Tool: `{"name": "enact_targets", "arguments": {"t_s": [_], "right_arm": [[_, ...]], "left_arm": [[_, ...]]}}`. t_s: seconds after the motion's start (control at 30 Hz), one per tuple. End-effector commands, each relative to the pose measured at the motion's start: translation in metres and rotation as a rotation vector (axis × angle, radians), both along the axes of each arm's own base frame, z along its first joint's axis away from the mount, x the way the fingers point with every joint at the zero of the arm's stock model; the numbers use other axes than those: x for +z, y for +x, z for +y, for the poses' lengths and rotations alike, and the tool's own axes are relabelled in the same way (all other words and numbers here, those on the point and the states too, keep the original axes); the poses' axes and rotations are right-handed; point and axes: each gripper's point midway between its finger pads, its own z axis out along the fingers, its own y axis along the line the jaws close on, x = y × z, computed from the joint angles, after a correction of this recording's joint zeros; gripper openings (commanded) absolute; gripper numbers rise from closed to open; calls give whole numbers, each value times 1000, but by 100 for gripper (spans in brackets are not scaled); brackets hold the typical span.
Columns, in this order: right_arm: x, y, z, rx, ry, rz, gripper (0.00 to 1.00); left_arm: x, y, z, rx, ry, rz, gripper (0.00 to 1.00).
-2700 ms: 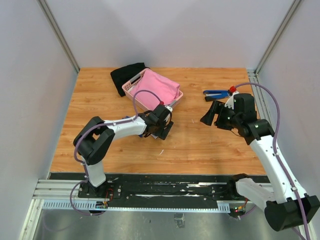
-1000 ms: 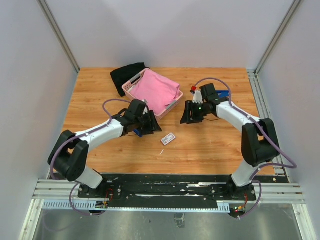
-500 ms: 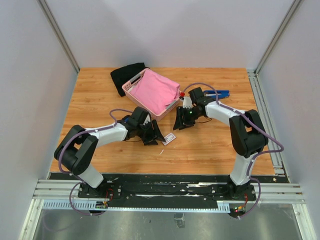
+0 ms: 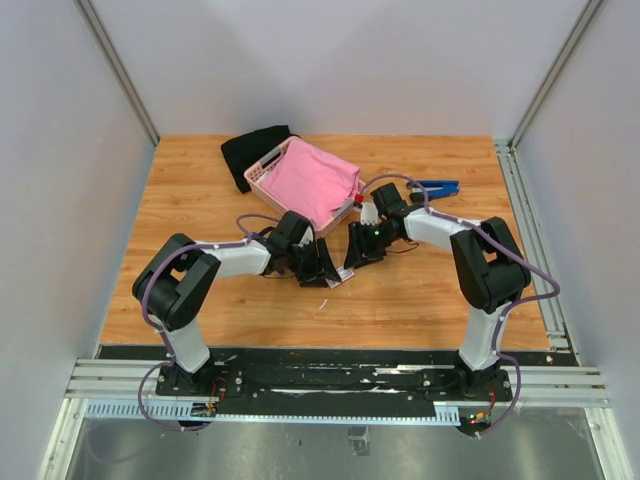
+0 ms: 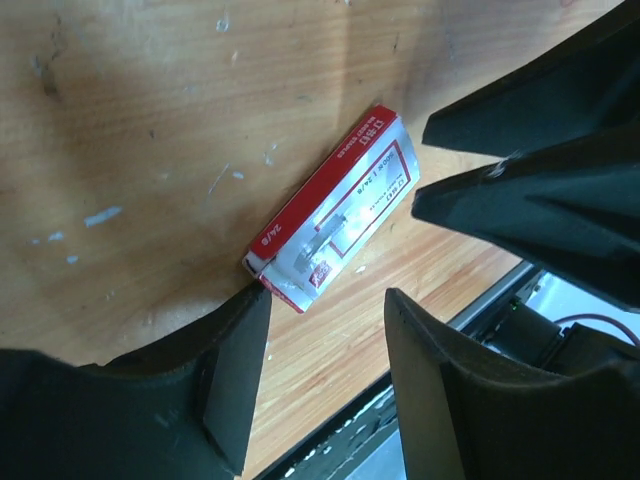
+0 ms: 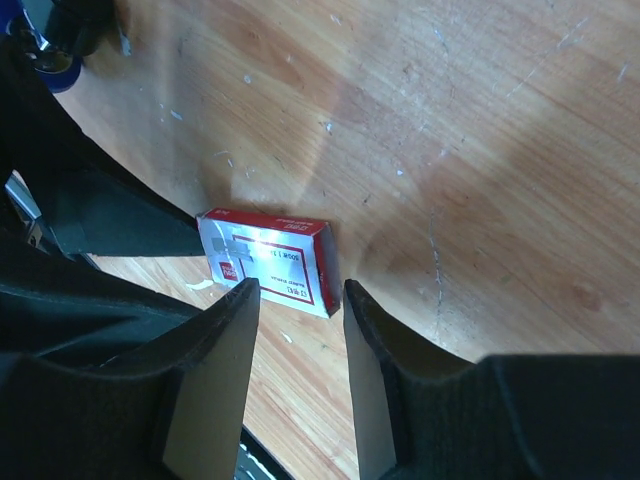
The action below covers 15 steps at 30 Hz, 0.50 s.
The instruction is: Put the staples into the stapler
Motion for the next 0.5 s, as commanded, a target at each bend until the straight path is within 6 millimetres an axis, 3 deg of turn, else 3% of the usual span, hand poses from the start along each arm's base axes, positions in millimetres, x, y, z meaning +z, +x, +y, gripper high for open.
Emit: {"name": "enact_targets", "arguments": {"t_s": [0.0,0.1,0.23,0.47], "right_arm": [[-7,-9,-2,17,-28,-6,40],[1,-6,-11,-4,-60,-53,40],[12,-2,-22,-33,-97,-99,40],[28,1,-27,-57,-96,-128,40]], "left_arm": [[-5,14,-6,-28,30,-58,54],[-2,27,-6,-30,62,-105,54],[-8,35,13,-22,198,-134,52],[-10,22,26,61,201,-95,39]]}}
